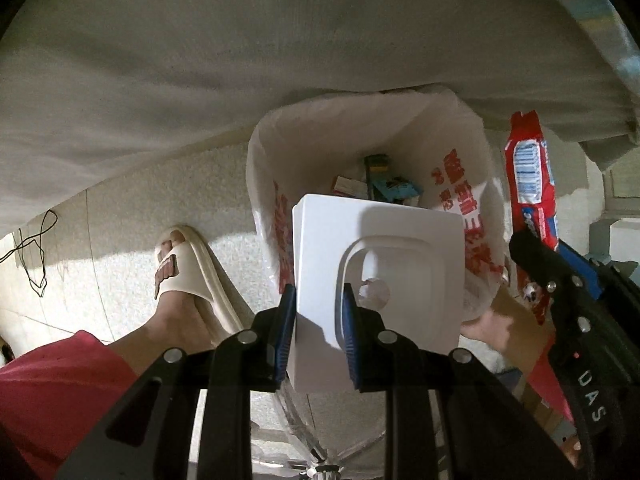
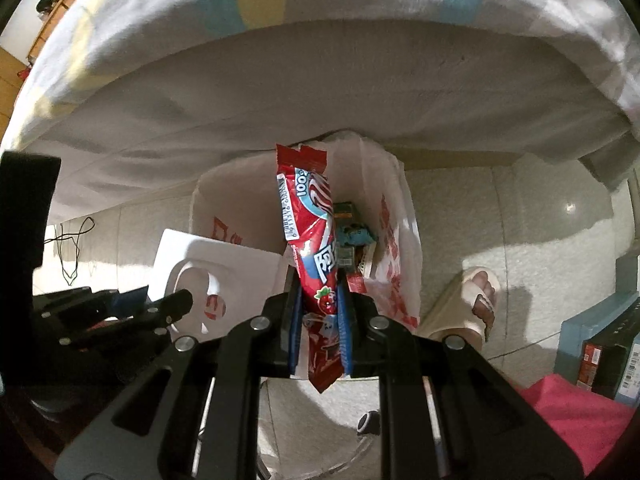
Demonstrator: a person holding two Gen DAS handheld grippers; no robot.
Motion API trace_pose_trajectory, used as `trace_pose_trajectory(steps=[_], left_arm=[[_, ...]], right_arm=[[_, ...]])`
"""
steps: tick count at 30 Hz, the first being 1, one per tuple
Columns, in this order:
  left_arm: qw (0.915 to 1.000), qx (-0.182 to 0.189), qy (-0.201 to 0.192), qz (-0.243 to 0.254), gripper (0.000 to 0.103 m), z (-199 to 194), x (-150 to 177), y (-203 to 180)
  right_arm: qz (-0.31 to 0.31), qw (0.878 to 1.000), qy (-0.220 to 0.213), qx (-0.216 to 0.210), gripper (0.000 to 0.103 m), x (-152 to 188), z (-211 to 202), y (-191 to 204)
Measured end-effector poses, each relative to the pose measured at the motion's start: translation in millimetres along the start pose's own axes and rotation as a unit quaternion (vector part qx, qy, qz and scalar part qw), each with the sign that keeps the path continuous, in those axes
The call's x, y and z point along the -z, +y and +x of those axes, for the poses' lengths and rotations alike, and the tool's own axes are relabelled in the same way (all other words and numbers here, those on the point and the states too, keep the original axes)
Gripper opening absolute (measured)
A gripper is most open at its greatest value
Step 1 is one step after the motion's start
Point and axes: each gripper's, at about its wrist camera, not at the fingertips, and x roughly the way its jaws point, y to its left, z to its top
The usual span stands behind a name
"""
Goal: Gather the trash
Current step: 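Open left tool to drop the tray while right tool releases the candy bar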
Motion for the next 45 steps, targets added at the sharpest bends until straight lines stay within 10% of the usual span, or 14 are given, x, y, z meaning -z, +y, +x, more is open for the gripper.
trace_pose_trajectory(steps=[20, 24, 45], left_arm=[[0.9982, 0.0, 0.044, -0.041, 0.027, 44, -20, 8], [0.9984, -0.006, 0.045, -0.033, 0.047, 46, -24, 8], [0.9986, -0.043, 0.0, -0.032, 0.06, -9, -3, 17]], right_arm=[[0.012, 0.999, 0.052, -0.004, 0.016, -9, 55, -4], [0.016, 0.998, 0.062, -0.012, 0.027, -8, 63, -7], [-0.03, 0.998, 0.017, 0.052, 0.065, 0, -7, 18]])
